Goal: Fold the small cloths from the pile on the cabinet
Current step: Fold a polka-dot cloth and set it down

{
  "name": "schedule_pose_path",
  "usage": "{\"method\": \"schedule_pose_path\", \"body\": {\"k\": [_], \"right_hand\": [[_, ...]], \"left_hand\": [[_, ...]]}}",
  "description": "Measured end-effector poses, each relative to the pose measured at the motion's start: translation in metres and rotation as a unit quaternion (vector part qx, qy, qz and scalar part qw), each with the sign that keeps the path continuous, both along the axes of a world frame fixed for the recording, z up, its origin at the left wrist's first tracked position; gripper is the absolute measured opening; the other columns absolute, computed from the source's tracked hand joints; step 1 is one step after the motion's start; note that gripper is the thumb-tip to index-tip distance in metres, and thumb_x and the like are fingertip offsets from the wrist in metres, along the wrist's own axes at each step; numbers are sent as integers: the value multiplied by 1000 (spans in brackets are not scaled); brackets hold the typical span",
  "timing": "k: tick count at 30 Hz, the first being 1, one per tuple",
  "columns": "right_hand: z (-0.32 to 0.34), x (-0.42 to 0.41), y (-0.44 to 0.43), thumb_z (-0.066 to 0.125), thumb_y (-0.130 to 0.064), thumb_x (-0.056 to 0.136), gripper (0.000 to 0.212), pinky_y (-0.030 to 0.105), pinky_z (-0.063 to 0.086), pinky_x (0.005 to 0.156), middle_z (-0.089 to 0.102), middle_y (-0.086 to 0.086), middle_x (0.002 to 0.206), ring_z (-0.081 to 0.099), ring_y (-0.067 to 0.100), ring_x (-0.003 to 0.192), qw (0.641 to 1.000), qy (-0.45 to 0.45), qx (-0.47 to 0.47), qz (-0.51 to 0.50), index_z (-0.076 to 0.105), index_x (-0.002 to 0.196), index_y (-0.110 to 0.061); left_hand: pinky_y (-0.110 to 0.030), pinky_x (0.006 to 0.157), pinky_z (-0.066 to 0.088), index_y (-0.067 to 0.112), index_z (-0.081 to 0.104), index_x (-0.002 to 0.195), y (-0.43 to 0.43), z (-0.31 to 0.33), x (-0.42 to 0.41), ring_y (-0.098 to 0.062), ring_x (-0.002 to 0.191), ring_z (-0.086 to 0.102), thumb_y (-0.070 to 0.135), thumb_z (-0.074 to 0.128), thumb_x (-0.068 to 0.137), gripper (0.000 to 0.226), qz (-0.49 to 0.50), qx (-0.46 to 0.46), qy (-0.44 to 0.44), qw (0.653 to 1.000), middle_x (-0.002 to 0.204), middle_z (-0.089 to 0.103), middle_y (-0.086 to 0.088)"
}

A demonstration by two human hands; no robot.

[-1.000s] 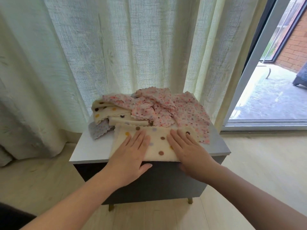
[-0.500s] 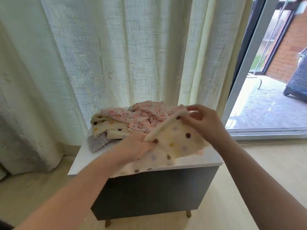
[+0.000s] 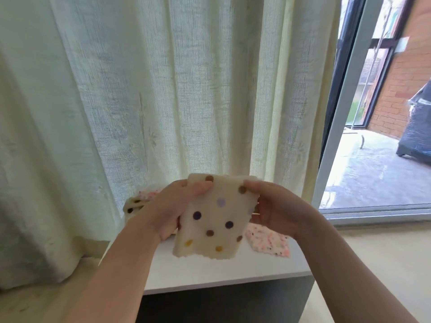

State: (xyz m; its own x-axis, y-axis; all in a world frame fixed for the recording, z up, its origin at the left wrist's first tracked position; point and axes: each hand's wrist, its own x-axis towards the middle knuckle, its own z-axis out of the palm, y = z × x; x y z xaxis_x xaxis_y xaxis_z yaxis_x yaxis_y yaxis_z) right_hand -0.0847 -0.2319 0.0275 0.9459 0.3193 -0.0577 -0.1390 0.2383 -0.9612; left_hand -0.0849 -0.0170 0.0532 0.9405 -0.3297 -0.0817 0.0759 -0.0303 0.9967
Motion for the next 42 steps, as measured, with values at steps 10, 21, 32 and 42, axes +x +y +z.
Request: {"method": "schedule_pose_path", "body": {"k": [10, 21, 32, 42], "right_hand": [[-1, 13, 12, 70, -21, 75, 42, 31, 59, 66, 70, 12, 93, 69, 22, 73, 993, 93, 66, -21, 68, 113, -4], [-16, 12, 14, 90, -28, 60, 39, 41, 38, 111, 65, 8, 107, 57, 28, 118, 966, 208, 151, 3, 77, 92, -7], [-6, 9, 17, 63, -12, 90, 24, 37, 44, 72, 61, 15, 104, 52, 30, 91, 999, 37, 8, -34, 79, 76, -23], [20, -10, 3, 64, 0, 78, 25, 26, 53, 61, 70, 6, 77, 64, 22, 69, 943, -321, -66, -62, 76, 71, -20]], "left_hand": [[-46, 84, 57, 13, 73, 99, 0, -12, 12, -28, 88, 72, 24, 58, 95, 18, 76, -8, -7, 997, 93, 76, -10], [-39, 75, 59, 21, 66, 114, -3, -17, 18, -27, 89, 71, 9, 54, 96, 25, 56, -90, 1, 994, 103, 74, -10], [-51, 88, 56, 17, 72, 105, -1, -18, 17, -30, 93, 71, 16, 54, 96, 21, 70, 3, -26, 997, 99, 75, -10], [-13, 49, 42, 23, 72, 65, 17, -3, 0, -4, 50, 54, -14, 40, 93, 57, -11, -25, -254, 967, 58, 63, 9]]}}
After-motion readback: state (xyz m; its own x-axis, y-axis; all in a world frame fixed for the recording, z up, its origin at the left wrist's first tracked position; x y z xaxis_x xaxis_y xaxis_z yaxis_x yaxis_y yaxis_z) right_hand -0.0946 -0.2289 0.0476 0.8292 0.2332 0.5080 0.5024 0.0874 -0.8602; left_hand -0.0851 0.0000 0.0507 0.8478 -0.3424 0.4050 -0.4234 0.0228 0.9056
